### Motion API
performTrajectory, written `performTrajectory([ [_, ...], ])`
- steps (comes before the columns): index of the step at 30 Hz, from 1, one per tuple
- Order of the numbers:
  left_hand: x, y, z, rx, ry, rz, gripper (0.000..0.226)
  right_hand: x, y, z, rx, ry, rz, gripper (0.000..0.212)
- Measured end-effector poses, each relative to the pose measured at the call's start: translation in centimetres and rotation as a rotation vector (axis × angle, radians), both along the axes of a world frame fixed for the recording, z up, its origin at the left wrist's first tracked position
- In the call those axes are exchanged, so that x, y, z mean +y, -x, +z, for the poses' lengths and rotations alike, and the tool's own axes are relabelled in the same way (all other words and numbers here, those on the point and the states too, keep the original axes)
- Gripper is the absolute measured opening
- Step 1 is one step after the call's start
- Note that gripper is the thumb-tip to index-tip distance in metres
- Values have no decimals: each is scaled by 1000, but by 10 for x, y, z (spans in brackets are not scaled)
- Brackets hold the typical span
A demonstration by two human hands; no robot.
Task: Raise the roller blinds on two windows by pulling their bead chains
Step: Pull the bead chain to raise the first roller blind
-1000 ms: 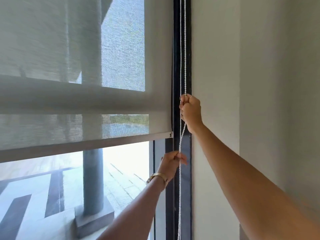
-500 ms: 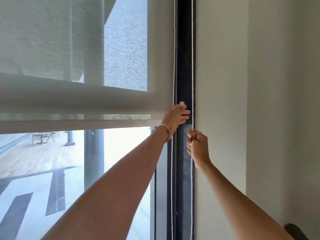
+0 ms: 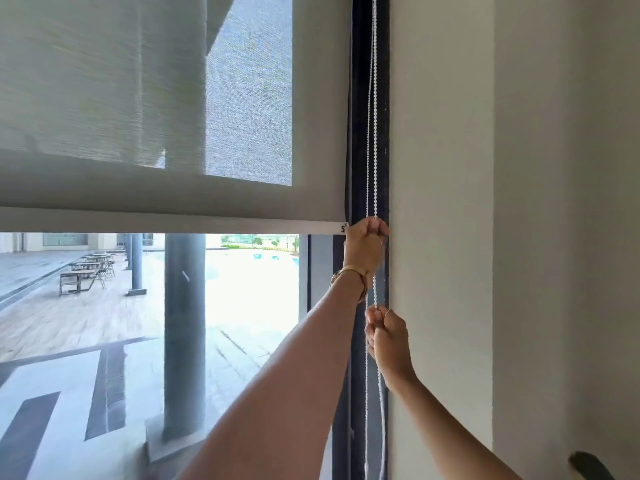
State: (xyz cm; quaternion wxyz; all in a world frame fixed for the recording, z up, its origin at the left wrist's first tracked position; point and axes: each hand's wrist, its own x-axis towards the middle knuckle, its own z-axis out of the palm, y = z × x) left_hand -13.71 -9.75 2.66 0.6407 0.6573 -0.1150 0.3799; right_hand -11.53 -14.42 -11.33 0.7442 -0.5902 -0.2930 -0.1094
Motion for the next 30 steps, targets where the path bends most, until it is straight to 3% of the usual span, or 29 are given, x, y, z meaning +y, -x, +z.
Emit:
performTrajectory([
  [8, 21, -6, -12, -71, -83, 129, 41, -16, -23, 36, 88, 40, 183, 37],
  [16, 20, -12, -44, 0, -112, 104, 33, -19, -16, 174, -87, -52, 266, 48],
  [19, 17, -13, -55, 22, -122, 112, 33, -14, -4, 212, -80, -105, 307, 40],
  [22, 17, -10, -55, 16, -125, 112, 36, -8, 5, 226, 10, -82, 280, 28],
  [26, 18, -6, -52, 27, -146, 116, 27, 2, 7, 227, 27, -61, 187, 36],
  [30, 22, -4, -52, 40, -160, 85, 40, 7, 7, 221, -24, -104, 94, 37],
])
